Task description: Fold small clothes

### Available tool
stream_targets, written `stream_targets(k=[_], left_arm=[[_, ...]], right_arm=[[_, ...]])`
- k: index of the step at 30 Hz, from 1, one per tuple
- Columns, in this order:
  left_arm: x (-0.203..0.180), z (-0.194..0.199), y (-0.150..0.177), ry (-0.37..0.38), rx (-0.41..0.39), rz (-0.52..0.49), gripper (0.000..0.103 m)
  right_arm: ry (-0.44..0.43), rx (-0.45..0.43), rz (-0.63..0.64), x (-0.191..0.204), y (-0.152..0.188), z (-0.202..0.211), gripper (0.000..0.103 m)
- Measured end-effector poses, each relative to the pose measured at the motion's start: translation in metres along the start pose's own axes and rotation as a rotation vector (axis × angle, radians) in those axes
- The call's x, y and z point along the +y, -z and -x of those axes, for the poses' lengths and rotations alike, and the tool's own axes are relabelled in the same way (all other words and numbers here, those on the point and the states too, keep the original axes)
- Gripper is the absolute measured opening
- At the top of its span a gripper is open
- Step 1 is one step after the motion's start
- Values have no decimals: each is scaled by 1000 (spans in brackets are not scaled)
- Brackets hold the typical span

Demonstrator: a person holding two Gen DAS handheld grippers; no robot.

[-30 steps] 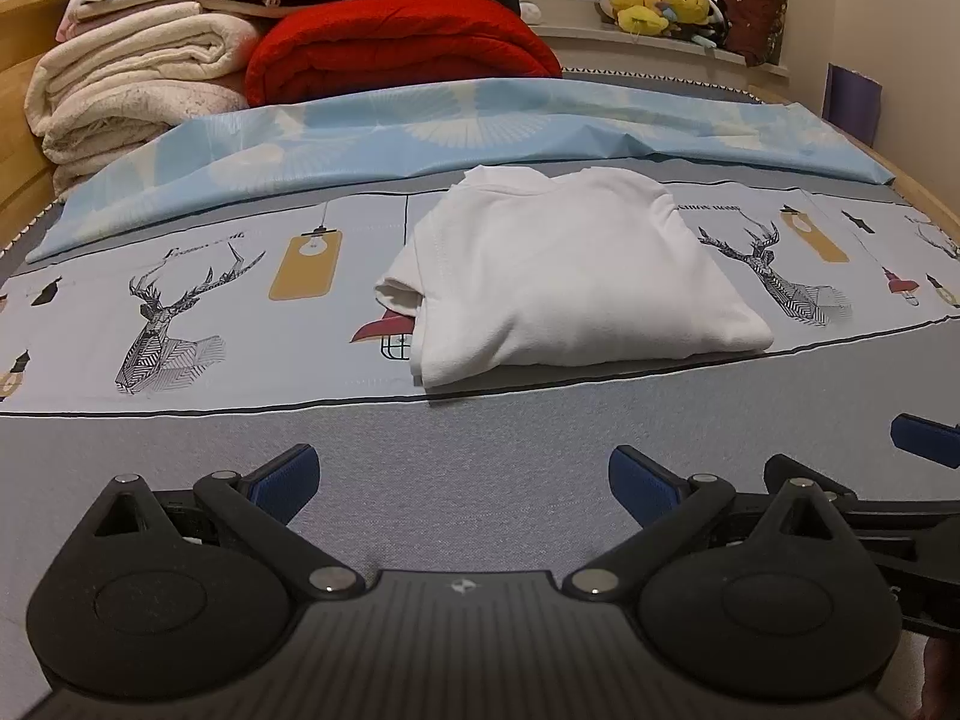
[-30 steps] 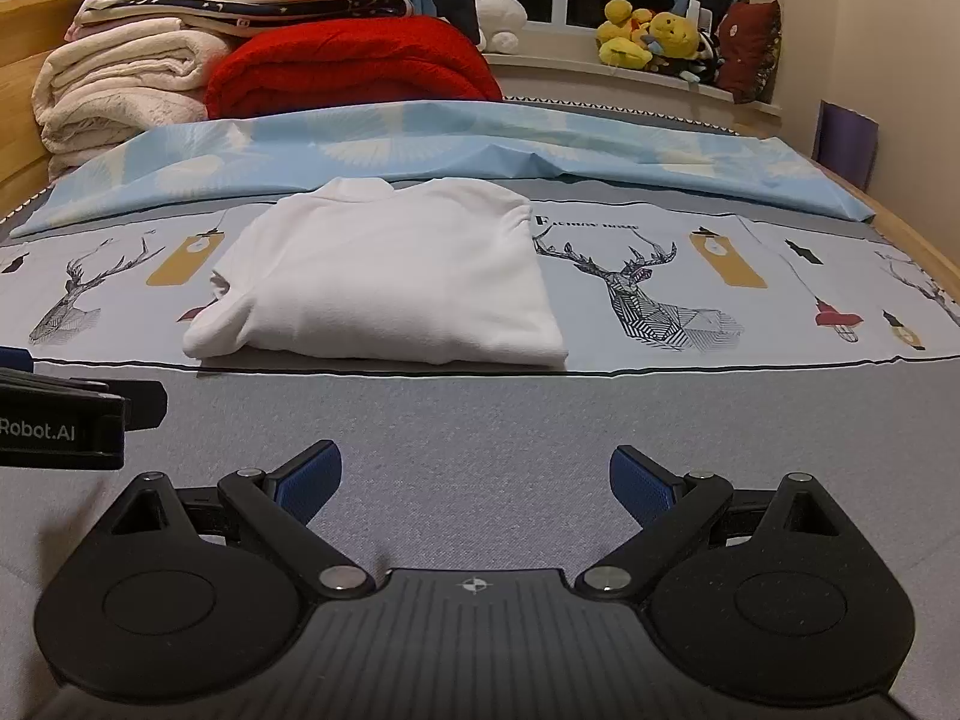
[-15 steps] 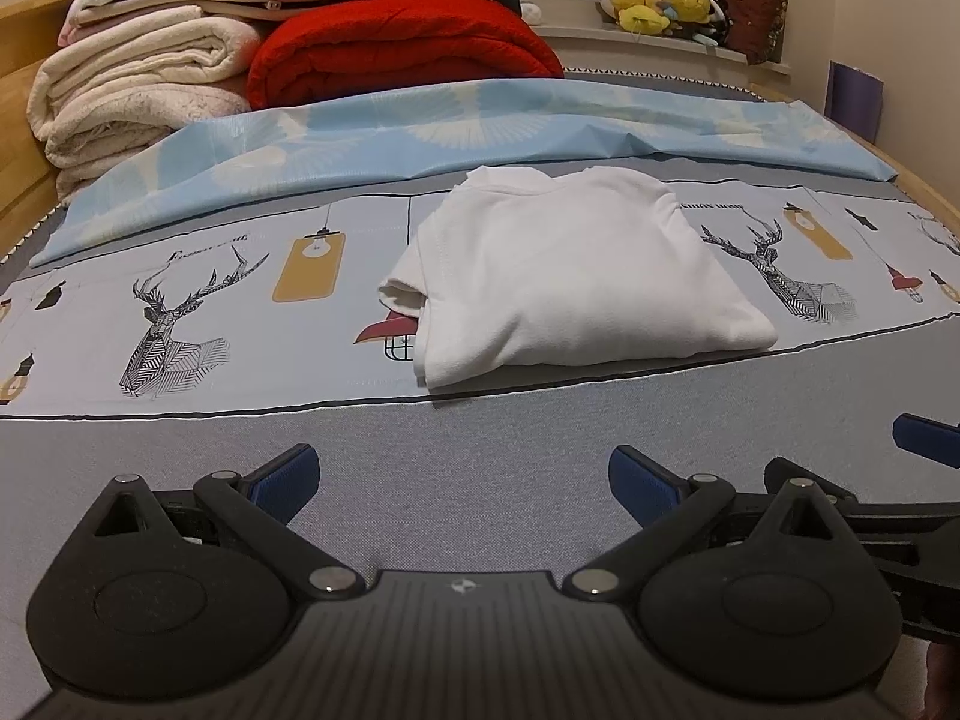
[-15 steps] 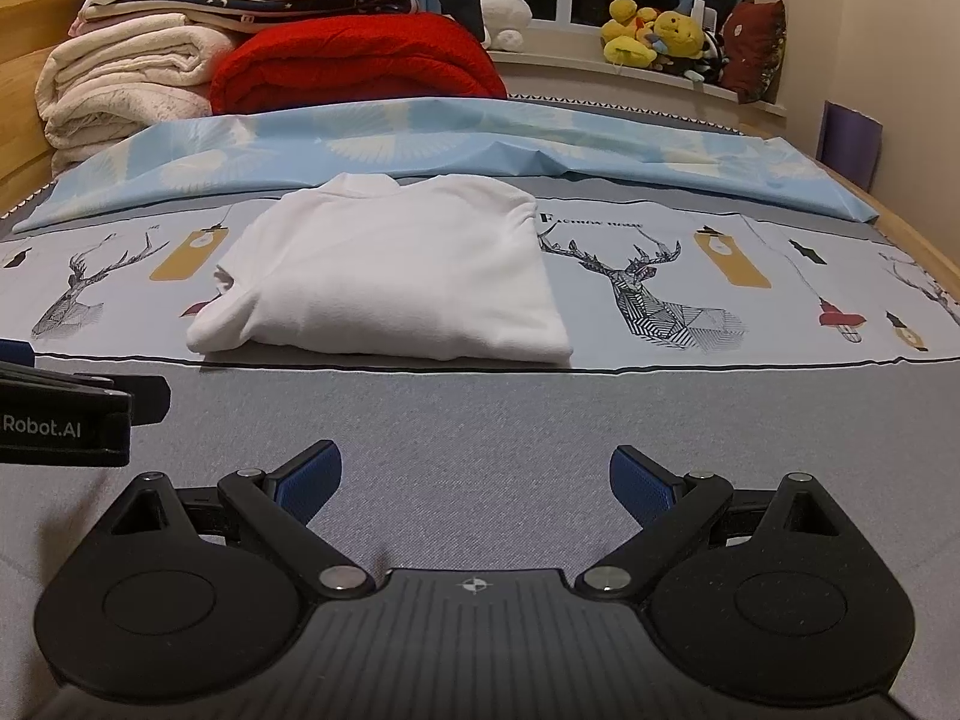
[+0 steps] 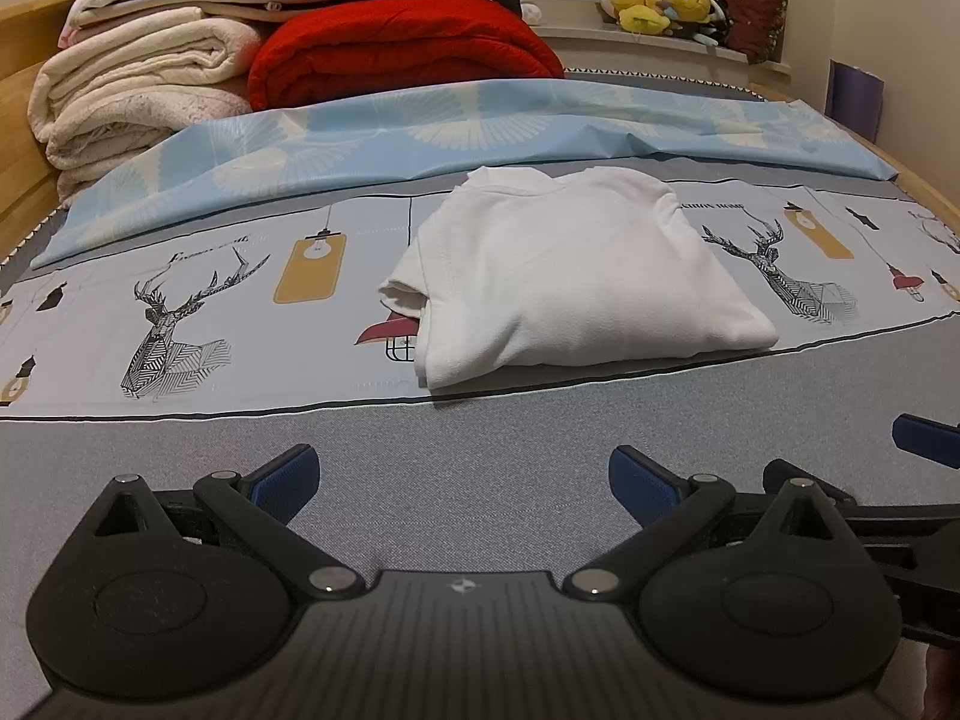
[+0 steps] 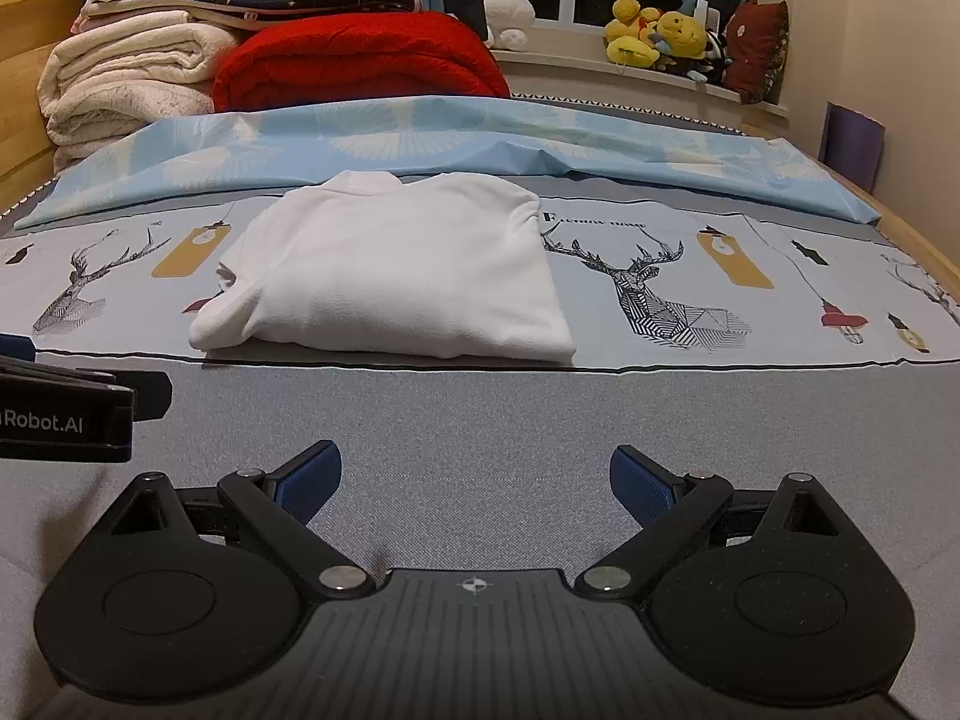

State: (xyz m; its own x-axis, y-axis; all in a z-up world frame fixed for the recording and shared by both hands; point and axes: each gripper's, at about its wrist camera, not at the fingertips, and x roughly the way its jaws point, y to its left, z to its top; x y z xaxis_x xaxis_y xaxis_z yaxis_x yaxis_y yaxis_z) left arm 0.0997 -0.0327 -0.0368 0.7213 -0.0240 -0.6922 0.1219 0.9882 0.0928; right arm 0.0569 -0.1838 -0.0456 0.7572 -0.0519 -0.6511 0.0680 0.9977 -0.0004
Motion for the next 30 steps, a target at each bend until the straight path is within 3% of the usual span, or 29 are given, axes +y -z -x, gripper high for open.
stream_targets(k=[30], left_arm=[[-7,-1,2,-22,-4,-12,103]], right_arm=[[1,-16,-4,-1,-2,3,96]])
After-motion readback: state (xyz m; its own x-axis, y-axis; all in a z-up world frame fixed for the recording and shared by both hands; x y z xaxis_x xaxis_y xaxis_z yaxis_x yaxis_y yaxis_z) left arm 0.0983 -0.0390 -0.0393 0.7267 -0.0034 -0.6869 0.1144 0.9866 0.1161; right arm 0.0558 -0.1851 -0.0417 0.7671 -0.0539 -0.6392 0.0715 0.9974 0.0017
